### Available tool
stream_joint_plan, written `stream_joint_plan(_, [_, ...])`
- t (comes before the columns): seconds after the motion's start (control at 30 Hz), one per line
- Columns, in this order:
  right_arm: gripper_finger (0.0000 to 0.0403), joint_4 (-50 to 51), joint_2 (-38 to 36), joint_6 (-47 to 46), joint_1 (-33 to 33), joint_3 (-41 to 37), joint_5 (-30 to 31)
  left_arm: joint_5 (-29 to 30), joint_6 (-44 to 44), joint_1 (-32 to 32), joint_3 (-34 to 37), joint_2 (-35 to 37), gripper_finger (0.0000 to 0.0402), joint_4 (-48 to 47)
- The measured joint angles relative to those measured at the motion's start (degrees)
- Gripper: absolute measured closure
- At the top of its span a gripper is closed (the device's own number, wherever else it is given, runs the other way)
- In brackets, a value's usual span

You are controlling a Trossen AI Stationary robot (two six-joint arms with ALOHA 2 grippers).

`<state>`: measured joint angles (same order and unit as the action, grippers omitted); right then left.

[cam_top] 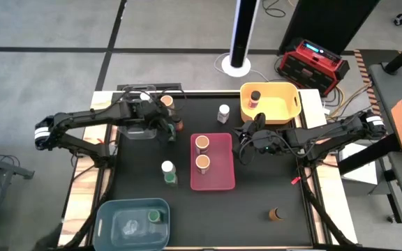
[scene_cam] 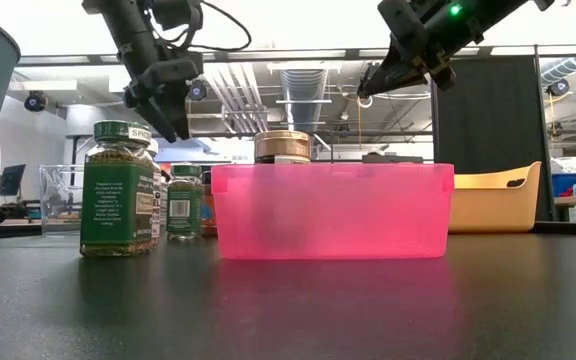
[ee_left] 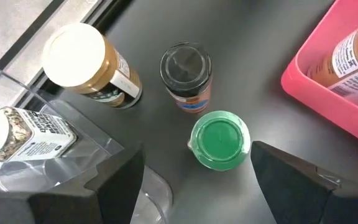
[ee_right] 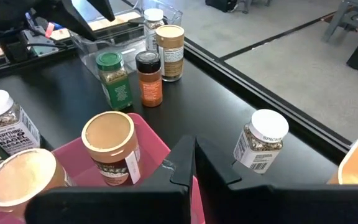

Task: Sort spices by type
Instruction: Put the top green seasoning bottle into the blue bin

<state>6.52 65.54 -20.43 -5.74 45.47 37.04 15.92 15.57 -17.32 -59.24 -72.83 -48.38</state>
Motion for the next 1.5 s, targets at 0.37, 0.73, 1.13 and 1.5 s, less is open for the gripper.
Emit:
stream_joint_plan(0.37, [0.0394,0.0,0.0,0.8,0.0,0.0,0.0,0.0,2.6,0.0,0.0,-3.8,0.0099,0.8])
stream_joint_plan(0.73, [0.0394,0.0,0.0,0.9,0.0,-0.1,0.0,0.0,2.7,-0.2,0.0,-7.8,0.0055,1.5])
stream_joint_plan(1.13, [0.0394,0.2,0.0,1.0,0.0,-0.1,0.0,-0.9,1.8,-1.1,0.0,-9.1,0.0054,2.0])
stream_joint_plan(1.5, [0.0394,0.5,0.0,0.9,0.0,-0.4,0.0,-2.0,-0.3,-1.5,0.1,-13.7,0.0054,3.9])
